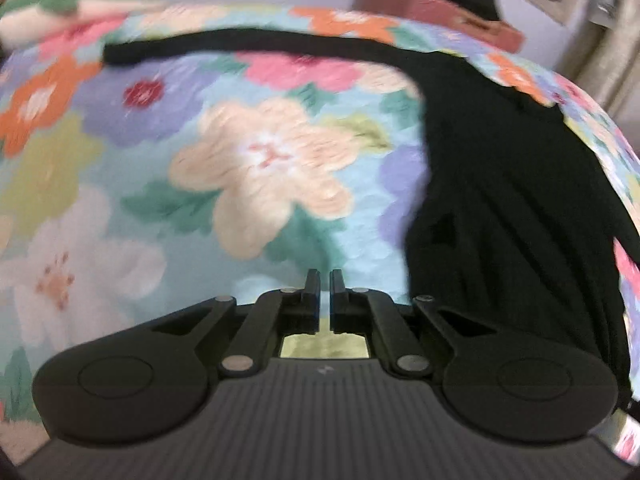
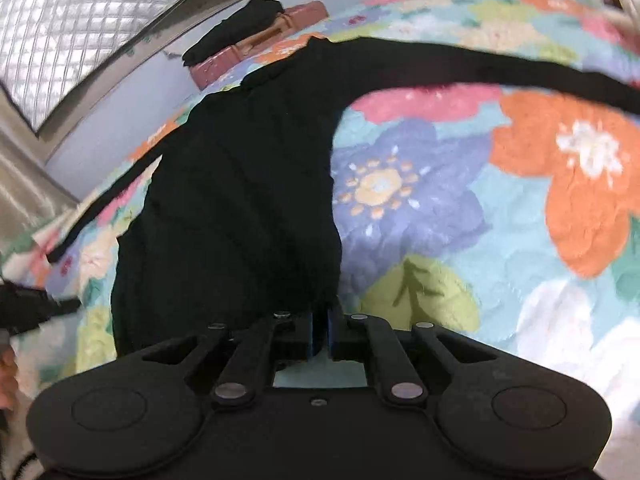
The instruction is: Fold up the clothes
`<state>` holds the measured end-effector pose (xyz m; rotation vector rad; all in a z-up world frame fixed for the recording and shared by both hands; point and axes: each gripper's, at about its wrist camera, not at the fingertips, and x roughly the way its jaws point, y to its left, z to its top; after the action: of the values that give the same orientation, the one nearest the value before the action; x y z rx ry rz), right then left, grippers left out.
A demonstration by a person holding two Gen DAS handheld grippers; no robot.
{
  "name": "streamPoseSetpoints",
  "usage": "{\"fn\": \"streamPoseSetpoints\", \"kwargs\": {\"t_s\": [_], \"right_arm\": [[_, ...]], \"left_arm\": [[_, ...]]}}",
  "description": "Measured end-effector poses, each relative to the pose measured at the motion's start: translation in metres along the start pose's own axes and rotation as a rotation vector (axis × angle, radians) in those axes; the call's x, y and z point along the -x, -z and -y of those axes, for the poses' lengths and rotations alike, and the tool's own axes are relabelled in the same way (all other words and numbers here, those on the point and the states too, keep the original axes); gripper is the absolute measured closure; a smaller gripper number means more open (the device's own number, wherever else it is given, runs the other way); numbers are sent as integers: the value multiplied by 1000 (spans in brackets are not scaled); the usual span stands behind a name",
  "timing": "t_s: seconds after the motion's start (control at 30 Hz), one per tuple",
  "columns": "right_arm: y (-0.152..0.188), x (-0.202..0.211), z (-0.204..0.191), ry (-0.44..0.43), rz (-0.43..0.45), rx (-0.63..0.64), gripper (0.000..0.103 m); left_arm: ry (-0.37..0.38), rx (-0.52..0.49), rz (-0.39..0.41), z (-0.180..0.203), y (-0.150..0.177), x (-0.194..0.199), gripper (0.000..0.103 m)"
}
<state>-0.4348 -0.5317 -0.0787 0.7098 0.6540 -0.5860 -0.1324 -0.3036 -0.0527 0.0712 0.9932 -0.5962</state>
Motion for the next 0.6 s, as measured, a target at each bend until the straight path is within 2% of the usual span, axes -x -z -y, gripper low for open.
{"fn": "streamPoseSetpoints", "kwargs": {"t_s": [0.03,0.07,0.13,0.17,0.23,0.27,0.3,0.33,0.4,0.5,0.53,0.6], "right_arm": [[0,1,0,0,1,-7,94],[1,2,0,1,3,-16,94],[-1,5,1,-13,3,-41,94],[-2,5,2,-23,8,-50,94],[-4,5,4,-45,17,-67,94],[-4,3,4,-57,18,-76,94],[-4,1,4,-71,19,-87,94],[-4,1,5,-91,23,-101,94],[-3,2,8,-156,35,-148,94],[0,15,25,-360,83,-318,94],[-1,16,27,-384,79,-341,94],[-1,14,24,-343,54,-313,94]], "left_arm": [[32,-6,0,2,-1,-2,82],[71,-11,-4,6,-3,-5,67],[138,-37,-16,19,-7,-15,49],[157,-64,-22,28,-8,-22,44],[172,-125,-47,46,-7,-38,41],[183,-132,-72,51,-4,-45,47],[195,-130,-100,55,-1,-51,61],[197,-118,-121,56,2,-55,99],[214,-93,-107,51,2,-42,99],[201,-50,15,30,-2,3,99],[163,-47,18,25,-2,5,99],[72,-45,0,17,-2,1,98]]}}
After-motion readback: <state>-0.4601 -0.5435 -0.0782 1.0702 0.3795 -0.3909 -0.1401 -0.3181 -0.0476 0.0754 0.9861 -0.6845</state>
